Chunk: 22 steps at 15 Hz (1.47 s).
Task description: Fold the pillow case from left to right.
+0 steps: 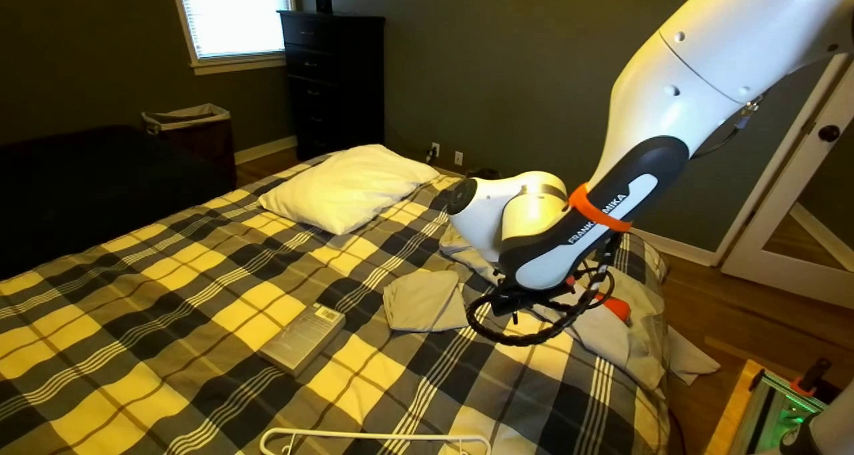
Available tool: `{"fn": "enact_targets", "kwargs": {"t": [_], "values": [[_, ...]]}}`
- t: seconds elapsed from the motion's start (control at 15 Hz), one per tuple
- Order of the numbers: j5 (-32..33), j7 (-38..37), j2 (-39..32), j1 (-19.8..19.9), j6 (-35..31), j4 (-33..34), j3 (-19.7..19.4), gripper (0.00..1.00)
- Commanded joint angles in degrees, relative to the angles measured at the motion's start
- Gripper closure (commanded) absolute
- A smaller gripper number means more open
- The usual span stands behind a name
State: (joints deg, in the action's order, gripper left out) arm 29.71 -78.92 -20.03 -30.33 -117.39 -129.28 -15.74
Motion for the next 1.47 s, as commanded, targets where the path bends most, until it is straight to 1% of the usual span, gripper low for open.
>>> {"fn": "enact_targets", "kwargs": {"t": [0.0,0.13,0.2,0.27,0.33,0.47,0.53,0.67,0.87,0.93,1.0,1.07,1.2,1.27,1.4], "values": [[2.1,-1.5,1.0,6.1,1.1,0.0,6.2,0.0],[1.4,-1.0,0.2,7.0,1.3,0.2,6.1,0.0],[1.6,-1.4,-0.4,7.8,2.6,0.2,6.5,0.0],[1.4,-1.5,-0.8,9.3,5.0,0.0,7.2,0.0],[0.6,-0.1,-0.8,11.1,7.4,-0.7,8.0,0.0],[1.0,0.3,-1.2,14.4,9.7,-1.9,8.6,0.0],[1.9,0.6,-1.3,15.8,9.6,-2.8,8.6,0.0],[7.0,3.9,-1.0,18.4,5.1,-5.6,8.4,0.0],[9.7,6.8,-3.3,22.5,2.9,-7.1,8.2,0.0],[9.8,9.8,-4.7,23.8,3.6,-7.4,8.3,0.0],[10.7,10.8,-5.5,24.4,3.6,-7.8,8.1,0.0],[11.8,11.7,-5.9,25.5,1.5,-8.4,7.8,0.0],[11.8,10.2,-7.0,26.6,-0.4,-8.2,7.5,0.0],[10.8,10.1,-6.2,25.9,2.3,-7.7,7.9,0.0],[10.8,10.2,-7.0,26.5,1.3,-7.7,7.6,0.0]]}}
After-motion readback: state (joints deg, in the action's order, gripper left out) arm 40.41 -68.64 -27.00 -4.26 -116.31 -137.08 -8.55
